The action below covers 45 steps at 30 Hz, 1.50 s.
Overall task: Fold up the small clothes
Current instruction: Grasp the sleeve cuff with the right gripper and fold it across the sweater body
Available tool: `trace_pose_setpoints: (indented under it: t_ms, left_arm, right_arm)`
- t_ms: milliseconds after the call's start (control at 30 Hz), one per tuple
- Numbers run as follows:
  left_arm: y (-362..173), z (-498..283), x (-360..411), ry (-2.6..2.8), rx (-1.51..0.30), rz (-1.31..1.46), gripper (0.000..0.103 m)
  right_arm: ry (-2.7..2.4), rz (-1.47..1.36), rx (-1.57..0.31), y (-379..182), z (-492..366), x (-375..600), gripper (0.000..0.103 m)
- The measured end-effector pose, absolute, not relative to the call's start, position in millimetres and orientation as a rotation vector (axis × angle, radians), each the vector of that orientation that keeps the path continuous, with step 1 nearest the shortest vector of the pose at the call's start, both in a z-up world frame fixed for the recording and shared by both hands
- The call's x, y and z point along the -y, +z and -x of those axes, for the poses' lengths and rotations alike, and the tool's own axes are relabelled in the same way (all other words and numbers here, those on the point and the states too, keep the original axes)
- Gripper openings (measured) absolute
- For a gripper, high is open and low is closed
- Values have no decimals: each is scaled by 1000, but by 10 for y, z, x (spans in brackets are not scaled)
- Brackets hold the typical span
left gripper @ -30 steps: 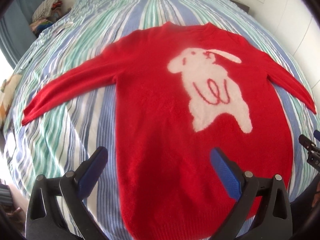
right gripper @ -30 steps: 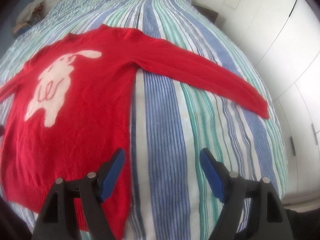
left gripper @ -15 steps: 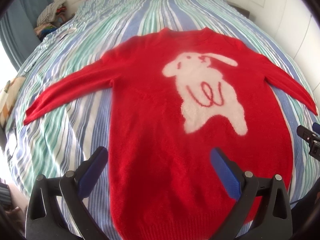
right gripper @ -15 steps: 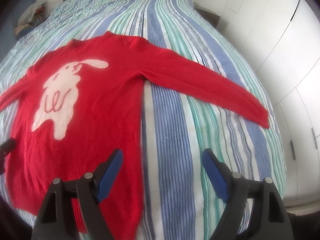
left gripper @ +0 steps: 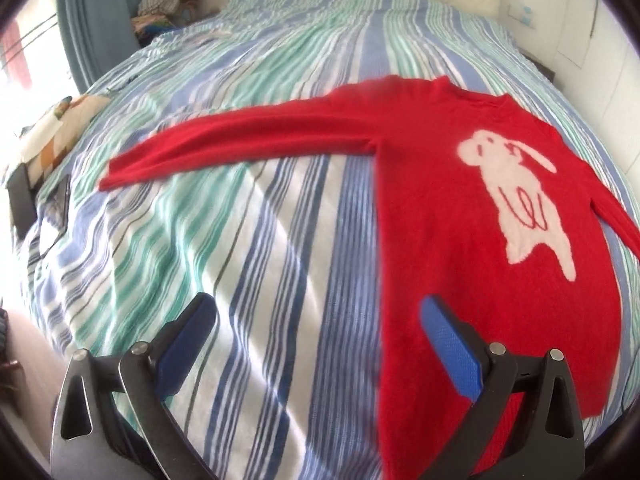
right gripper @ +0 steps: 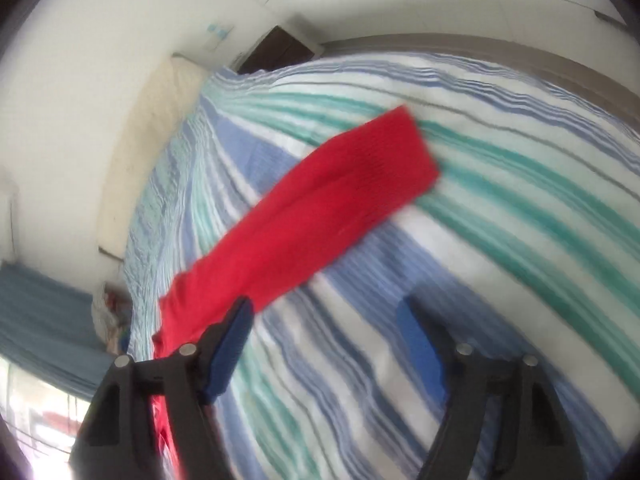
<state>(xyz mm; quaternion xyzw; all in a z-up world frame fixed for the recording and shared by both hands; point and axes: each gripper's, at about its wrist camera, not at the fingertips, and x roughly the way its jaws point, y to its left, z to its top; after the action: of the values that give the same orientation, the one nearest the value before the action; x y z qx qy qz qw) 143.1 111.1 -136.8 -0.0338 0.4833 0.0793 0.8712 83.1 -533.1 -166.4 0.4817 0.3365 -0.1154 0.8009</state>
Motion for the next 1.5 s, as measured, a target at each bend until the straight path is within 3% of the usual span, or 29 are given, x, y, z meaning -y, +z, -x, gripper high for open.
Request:
trace_pose_setpoints:
  t_ms: [33,67,333,400,433,467,667,800,933,1067,1233,1300,1333,1367,1500]
  left_arm:
    - [-1397,-1447,-1149,178,-1016,78,102]
    - [-1415,-1459,-1181,191,-1014,83,102]
    - [-1507,-1481,-1395,229,-1004,113,102]
    - [-1542,-1458,-1447,228,-1004,121,102]
    - [-1557,-1440,-1475,227,-1002,129,102]
    - [-1573,-1415,-1505,223,-997,140,102]
    - [-1735,-1277,-1674,203,-992,220,102]
    - [-1693,-1276,-1688,202,-952,242,102]
    - [-1694,-1240,-1766,204,-944,268,102]
    - [-1700,-1203,-1893,208,-929,328,102]
    - [-1702,-1200,-1905,221,-920,330,102]
    - [-1713,-1204,-1890,227,-922,316,102]
    - [-1720,-1207,-1882,230,-923,310,102]
    - [-1728,-1209,-1877,233,-924,304,102]
    - [-1743,-1218,-1864,237,-929,286,102]
  right_arm:
    - [-258,-1068,-701,-1709,-794,5466,50]
    - [-266,-1101,-673,-1739,-768,5570,48]
    - [-270,-1217,-615,-1843,-1091,5833,46]
    - [-296,-1235,-613,-1855,-1175,5854,33]
    - [-317,-1241,-634,-1874,-1213,5860,6]
    - [-338,-1239,-659,-1869,-1249,5875,4]
    - [-236,-896,-647,-851,-1689,5465,4]
    - [8,-650,-635,17,-2217,4566,4]
    - [236,-474,-680,451,-2714,3407,4]
    - [398,-338,-742,335,-2977,2236,4]
    - [478,-208,-858,-193,-3052,1191,6]
    - [466,-211,-931,-513,-3068,935,19]
    - [476,-233,-971,-690,-3082,859,38]
    - [495,-266,-1003,-855,-3067,781,51]
    - [646,-421,-1172,-1405,-2953,439,53]
